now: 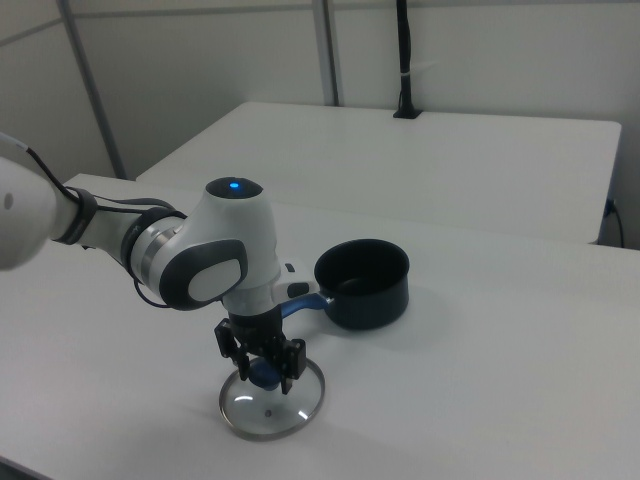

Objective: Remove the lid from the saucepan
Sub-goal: 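Carry the lid beside the saucepan and lower it onto the table, then open the gripper, release the lid, and withdraw the arm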

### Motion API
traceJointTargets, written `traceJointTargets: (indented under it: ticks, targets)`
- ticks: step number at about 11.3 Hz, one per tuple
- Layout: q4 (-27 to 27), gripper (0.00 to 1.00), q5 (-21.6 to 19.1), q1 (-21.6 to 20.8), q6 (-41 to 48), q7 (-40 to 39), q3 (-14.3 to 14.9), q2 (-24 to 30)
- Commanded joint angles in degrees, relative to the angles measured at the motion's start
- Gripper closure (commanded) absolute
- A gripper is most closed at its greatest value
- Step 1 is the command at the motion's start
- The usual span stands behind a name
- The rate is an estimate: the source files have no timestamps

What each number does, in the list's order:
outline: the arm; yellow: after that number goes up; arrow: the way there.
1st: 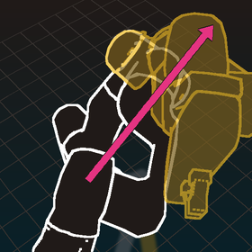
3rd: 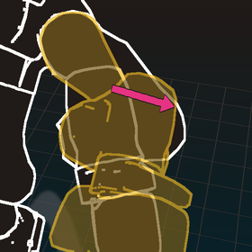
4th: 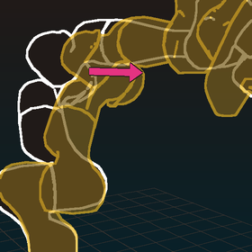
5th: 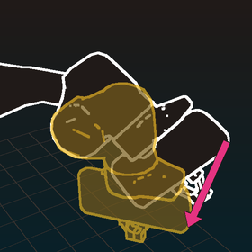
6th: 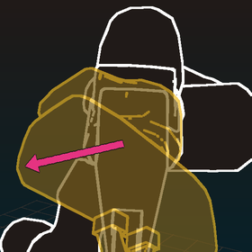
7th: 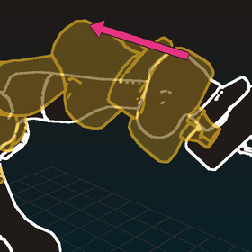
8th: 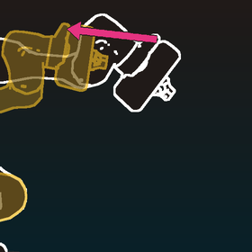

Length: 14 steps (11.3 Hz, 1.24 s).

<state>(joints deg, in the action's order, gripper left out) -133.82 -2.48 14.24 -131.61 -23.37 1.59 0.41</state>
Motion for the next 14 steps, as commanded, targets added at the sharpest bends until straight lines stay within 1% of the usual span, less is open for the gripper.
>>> traceJointTargets:
  ticks: [1, 3, 5, 6, 7, 8, 9, 10, 11, 12, 13, 14]
  targets:
    - [3.2, 0.0, 0.6, 2.0, 5.5, 0.5, 0.2, 0.8]
    - [7.6, 0.0, 1.0, 3.6, 12.7, -0.4, 0.2, 2.0]
    - [12.7, 0.0, 1.1, 7.4, 19.9, -5.4, 0.3, 4.2]
    - [16.7, 0.0, 0.6, 8.9, 24.4, -5.0, 0.6, 4.7]
    - [21.3, 0.0, 0.4, 9.0, 28.6, -4.5, 0.6, 5.0]
    - [26.5, 0.0, -1.1, 8.6, 31.5, 0.4, 0.6, 4.9]
    - [30.9, 0.0, -2.5, 7.2, 33.1, 9.8, 0.3, 4.6]
    - [33.2, 0.0, -1.6, 3.0, 33.0, 18.4, 0.1, 4.5]
    - [35.0, 0.0, -0.8, -0.1, 33.5, 24.8, 0.1, 4.6]
    - [36.1, 0.0, -0.5, -2.7, 35.4, 28.9, 0.2, 4.8]
    - [38.3, 0.0, -0.5, -5.6, 38.7, 29.9, 0.7, 4.4]
    - [38.4, 0.0, 0.5, -8.5, 39.8, 30.0, 0.8, 4.6]
